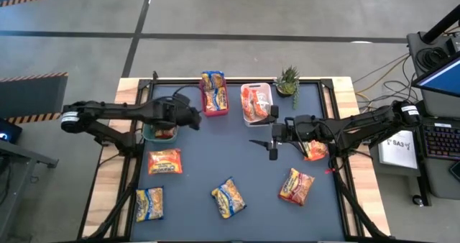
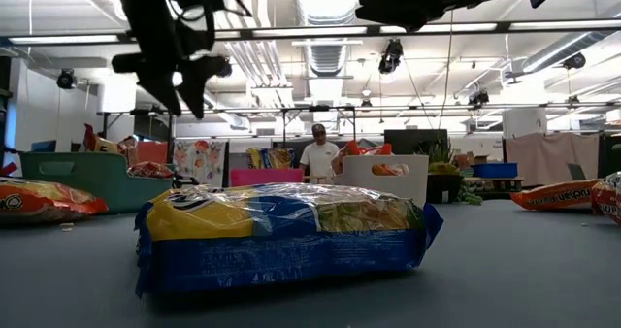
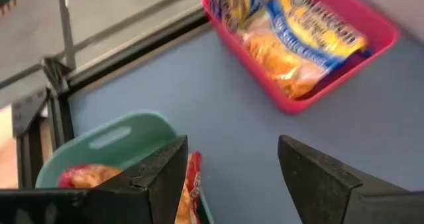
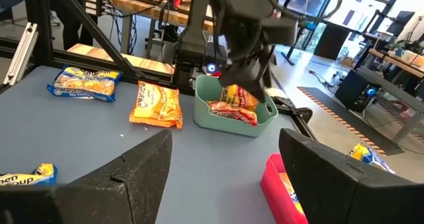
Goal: Sort Maruchan noodles
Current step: Put the red noodle pack into the green bin
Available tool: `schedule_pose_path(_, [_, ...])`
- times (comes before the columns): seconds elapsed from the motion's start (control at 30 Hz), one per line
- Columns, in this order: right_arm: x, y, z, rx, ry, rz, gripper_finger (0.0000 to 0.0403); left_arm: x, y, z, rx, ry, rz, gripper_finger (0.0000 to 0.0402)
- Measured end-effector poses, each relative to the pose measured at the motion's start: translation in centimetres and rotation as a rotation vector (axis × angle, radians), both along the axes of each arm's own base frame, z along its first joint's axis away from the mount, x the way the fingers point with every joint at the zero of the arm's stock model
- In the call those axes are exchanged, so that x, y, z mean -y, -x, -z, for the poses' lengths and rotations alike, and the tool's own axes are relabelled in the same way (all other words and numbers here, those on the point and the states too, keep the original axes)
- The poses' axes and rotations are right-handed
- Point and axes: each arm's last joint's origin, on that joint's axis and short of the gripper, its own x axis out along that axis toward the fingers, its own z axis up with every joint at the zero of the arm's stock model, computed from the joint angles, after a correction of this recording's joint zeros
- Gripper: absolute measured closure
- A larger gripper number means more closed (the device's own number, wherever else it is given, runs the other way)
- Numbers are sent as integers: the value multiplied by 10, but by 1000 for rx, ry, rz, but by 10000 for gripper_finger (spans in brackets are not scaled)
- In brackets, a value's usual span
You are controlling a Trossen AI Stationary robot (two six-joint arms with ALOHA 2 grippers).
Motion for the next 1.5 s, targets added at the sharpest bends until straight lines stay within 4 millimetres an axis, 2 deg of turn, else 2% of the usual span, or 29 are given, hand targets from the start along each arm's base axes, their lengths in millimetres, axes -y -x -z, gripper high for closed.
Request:
schedule_pose_path(0.17, [0,0,0,-1,0,0,140,-1,-5,25,-114,36,-100,194])
schedule_pose_path(0.33, [0,0,0,-1,0,0,141,-2,-22,50,-213,100,-105,206])
schedule_pose_path(0.43, [0,0,0,0,-4,1,138,-2,-24,61,-310,111,-127,210])
schedule_pose_path(0.6, [0,0,0,-2,-9,1,133,-3,-23,65,-436,98,-205,213])
schedule_pose_path(1.0, [0,1,4,-21,-19,3,138,-6,-26,74,-464,79,-217,213])
schedule_pose_path(1.2, [0,1,5,-34,-32,5,137,-10,-22,80,-481,82,-242,214])
schedule_pose_path(1.5, [0,1,5,-36,-31,5,142,-11,-15,91,-486,88,-252,253])
